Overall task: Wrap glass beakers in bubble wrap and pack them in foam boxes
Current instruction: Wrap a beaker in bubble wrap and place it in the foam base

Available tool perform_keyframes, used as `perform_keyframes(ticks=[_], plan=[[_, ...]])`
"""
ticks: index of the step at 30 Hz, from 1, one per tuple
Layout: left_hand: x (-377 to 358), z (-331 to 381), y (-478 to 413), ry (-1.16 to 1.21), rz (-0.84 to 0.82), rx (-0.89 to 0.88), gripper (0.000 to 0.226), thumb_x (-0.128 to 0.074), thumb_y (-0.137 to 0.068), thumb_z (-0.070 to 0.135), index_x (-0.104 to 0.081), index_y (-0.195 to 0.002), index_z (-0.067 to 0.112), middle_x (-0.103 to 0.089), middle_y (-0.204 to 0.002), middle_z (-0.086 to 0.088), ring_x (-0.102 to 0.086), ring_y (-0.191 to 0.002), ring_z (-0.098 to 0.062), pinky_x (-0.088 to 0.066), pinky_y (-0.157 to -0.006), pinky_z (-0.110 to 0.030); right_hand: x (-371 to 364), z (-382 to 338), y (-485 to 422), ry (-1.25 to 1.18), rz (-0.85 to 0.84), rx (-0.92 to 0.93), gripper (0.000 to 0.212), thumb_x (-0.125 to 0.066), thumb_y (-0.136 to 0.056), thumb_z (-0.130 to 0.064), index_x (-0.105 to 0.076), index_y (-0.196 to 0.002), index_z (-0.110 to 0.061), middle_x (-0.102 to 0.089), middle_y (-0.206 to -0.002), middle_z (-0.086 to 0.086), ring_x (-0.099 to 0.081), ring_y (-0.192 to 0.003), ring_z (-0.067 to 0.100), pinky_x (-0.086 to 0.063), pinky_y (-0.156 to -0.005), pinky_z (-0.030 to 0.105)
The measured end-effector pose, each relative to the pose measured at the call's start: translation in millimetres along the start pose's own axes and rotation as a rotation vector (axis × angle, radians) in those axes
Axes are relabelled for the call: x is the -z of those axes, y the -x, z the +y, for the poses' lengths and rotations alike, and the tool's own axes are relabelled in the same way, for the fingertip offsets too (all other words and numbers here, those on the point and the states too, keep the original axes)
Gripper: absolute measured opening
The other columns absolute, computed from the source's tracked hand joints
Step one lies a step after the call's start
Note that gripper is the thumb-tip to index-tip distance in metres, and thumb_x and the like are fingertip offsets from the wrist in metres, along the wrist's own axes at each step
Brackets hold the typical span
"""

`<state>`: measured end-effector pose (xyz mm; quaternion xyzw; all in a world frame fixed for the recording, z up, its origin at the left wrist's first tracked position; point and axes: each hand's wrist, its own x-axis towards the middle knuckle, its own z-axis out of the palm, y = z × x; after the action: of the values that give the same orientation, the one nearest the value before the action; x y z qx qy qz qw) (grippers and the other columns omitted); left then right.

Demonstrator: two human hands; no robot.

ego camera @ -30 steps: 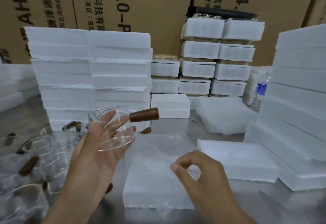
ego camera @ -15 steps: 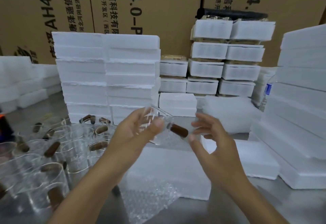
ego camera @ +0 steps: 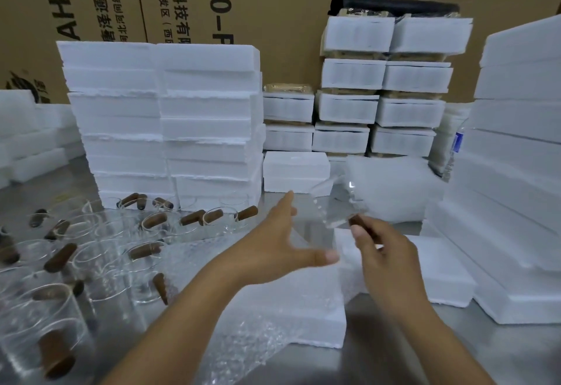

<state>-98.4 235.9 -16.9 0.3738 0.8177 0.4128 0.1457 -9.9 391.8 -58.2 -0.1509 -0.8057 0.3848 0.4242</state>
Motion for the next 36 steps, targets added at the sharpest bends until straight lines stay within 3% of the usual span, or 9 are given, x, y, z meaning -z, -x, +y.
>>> perform_keyframes(ticks=[2,5,8,11,16,22,26,29,36], plan=[[-4.2,-9.5,-5.1,-0.276,0.069,0.034,0.094,-0.065,-0.076,0.058,-0.016,-0.148,0.023,-0.028,-0.144,0.005,-0.029,-0.134,-0.012,-0.033,-0.098,-0.023,4.1,2.8,-4.8,-0.077,0.058,-0.146,0.018,-0.055,-0.093,-0.02,-0.068,-0.106,-0.02,-0.067,-0.089,-0.008,-0.061,-0.083,0.005,-0.036,-0.065,0.004],[-10.6,-18.8,-10.0,-0.58,0.163,0.067,0.051,-0.051,-0.091,0.051,-0.045,-0.131,0.02,-0.043,-0.128,0.0,-0.04,-0.124,-0.018,-0.038,-0.092,-0.027,9.1,4.1,-8.6,-0.252,0.099,-0.307,0.015,-0.057,-0.092,-0.025,-0.068,-0.101,-0.021,-0.065,-0.077,-0.01,-0.061,-0.073,0.001,-0.04,-0.063,0.013],[-13.6,-22.2,-13.0,-0.521,0.168,0.076,0.029,-0.053,-0.091,0.048,-0.064,-0.089,0.021,-0.059,-0.093,0.005,-0.057,-0.091,-0.014,-0.048,-0.074,-0.03,10.6,0.8,-8.8,-0.351,0.124,-0.341,0.009,-0.06,-0.091,-0.027,-0.068,-0.096,-0.026,-0.066,-0.075,-0.012,-0.062,-0.068,0.0,-0.044,-0.067,0.02],[-12.9,-24.8,-15.8,-0.437,0.201,0.044,0.029,-0.058,-0.089,0.04,-0.054,-0.064,0.027,-0.05,-0.069,0.011,-0.05,-0.065,-0.007,-0.04,-0.059,-0.025,10.3,-4.9,-8.4,-0.388,0.133,-0.309,0.01,-0.06,-0.09,-0.026,-0.064,-0.084,-0.034,-0.065,-0.07,-0.014,-0.062,-0.061,-0.006,-0.044,-0.067,0.021],[-12.2,-21.4,-13.8,-0.321,0.339,-0.024,0.018,-0.062,-0.087,0.028,-0.061,-0.069,0.026,-0.057,-0.072,0.01,-0.056,-0.07,-0.008,-0.048,-0.067,-0.027,13.3,-10.5,-8.9,-0.475,0.085,-0.329,0.012,-0.06,-0.09,-0.027,-0.067,-0.081,-0.033,-0.066,-0.063,-0.017,-0.061,-0.06,-0.006,-0.045,-0.069,0.023],[-5.0,-9.0,6.6,0.025,0.496,-0.144,0.021,-0.068,-0.084,0.017,-0.065,-0.067,0.03,-0.064,-0.069,0.015,-0.055,-0.072,0.005,-0.036,-0.062,0.0,16.6,-22.5,-6.0,-0.521,-0.13,-0.306,0.019,-0.058,-0.09,-0.028,-0.072,-0.078,-0.025,-0.063,-0.063,-0.013,-0.057,-0.059,-0.001,-0.045,-0.066,0.022],[-1.6,-6.3,16.7,0.305,0.544,-0.178,0.017,-0.066,-0.086,0.015,-0.065,-0.073,0.026,-0.066,-0.073,0.021,-0.057,-0.07,0.006,-0.042,-0.072,-0.013,17.2,-26.9,-2.0,-0.559,-0.244,-0.271,0.019,-0.057,-0.089,-0.025,-0.074,-0.08,-0.026,-0.064,-0.068,-0.007,-0.056,-0.063,0.004,-0.046,-0.065,0.019],[2.3,-3.6,16.4,0.423,0.61,-0.21,0.017,-0.064,-0.087,0.013,-0.064,-0.074,0.024,-0.066,-0.072,0.02,-0.058,-0.07,0.006,-0.043,-0.069,-0.006,16.3,-27.7,0.0,-0.502,-0.284,-0.214,0.018,-0.056,-0.089,-0.024,-0.072,-0.081,-0.027,-0.063,-0.064,-0.012,-0.054,-0.061,0.0,-0.046,-0.061,0.011],[11.3,1.2,15.2,0.599,0.707,-0.349,0.01,-0.06,-0.09,0.015,-0.062,-0.084,0.023,-0.066,-0.077,0.019,-0.061,-0.078,0.006,-0.042,-0.069,-0.003,16.7,-26.1,-0.9,-0.402,-0.322,-0.157,0.028,-0.058,-0.09,-0.023,-0.072,-0.069,-0.034,-0.06,-0.063,-0.011,-0.052,-0.057,0.0,-0.042,-0.058,0.008]])
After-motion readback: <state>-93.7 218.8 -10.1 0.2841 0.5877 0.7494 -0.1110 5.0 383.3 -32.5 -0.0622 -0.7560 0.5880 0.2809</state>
